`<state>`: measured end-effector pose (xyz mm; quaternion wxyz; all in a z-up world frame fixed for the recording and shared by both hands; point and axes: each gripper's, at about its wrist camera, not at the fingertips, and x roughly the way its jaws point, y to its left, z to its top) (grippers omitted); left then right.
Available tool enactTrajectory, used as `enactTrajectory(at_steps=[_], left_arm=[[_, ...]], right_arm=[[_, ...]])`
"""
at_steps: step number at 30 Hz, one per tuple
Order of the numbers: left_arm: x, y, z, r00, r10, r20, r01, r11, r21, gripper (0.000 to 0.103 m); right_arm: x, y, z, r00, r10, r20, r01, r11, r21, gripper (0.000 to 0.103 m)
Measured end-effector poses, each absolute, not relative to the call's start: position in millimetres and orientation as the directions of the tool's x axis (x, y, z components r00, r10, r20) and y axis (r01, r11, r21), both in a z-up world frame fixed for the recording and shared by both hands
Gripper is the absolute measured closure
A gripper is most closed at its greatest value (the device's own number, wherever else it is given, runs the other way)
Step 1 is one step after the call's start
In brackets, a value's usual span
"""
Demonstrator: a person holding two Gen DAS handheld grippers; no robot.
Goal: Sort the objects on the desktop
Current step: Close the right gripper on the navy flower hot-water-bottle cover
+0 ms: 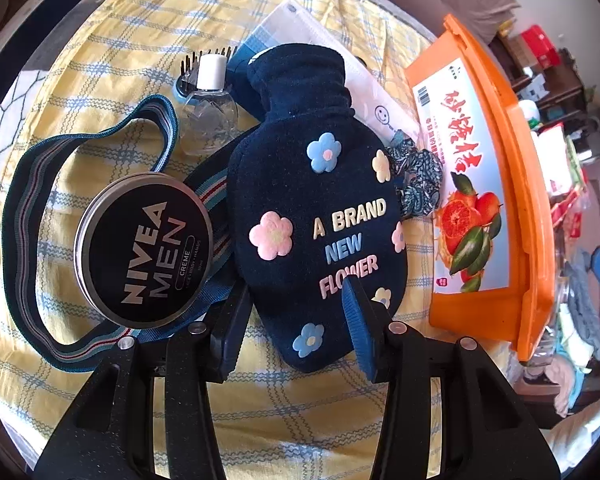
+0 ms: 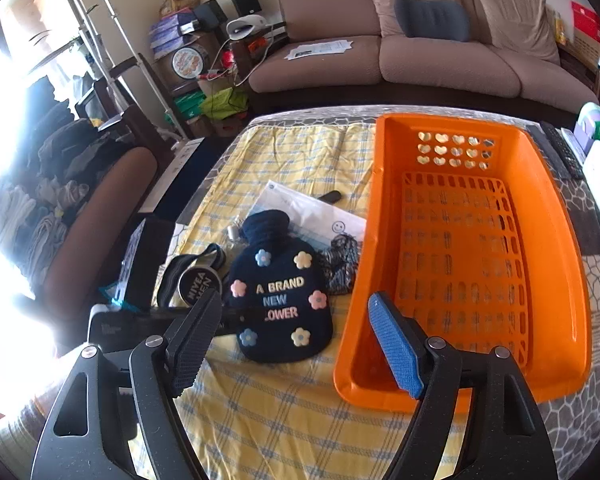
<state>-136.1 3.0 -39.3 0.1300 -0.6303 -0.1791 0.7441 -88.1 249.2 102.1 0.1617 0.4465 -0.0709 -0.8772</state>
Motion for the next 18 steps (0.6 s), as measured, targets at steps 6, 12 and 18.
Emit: enactTrajectory(at_steps=[6, 12, 18], left_arm=[[-139.1, 5.5, -40.8, -0.169, 0.401, -0.900, 0.018, -0.912, -0.410, 0.061], [-137.2, -3.8, -42.5, -0.204, 0.446, -0.872, 0.042, -0.886, -0.463, 0.076], [-135.0, -15.8, -40.5, -0.226, 0.509, -0.831, 0.057, -0.844, -0.533, 0.081]], right_arm=[[-124.9, 229.0, 101.0, -0.521, -0.357, -0.775, 0.235, -0.933, 0.271, 0.030], [-159.2, 210.8, 87.7, -0.477, -0.358, -0.802, 0.226, -0.933, 0.281, 0.034], [-193.8, 198.3, 66.8, -0.405, -0.378, -0.833, 0.196, -0.925, 0.325, 0.041]])
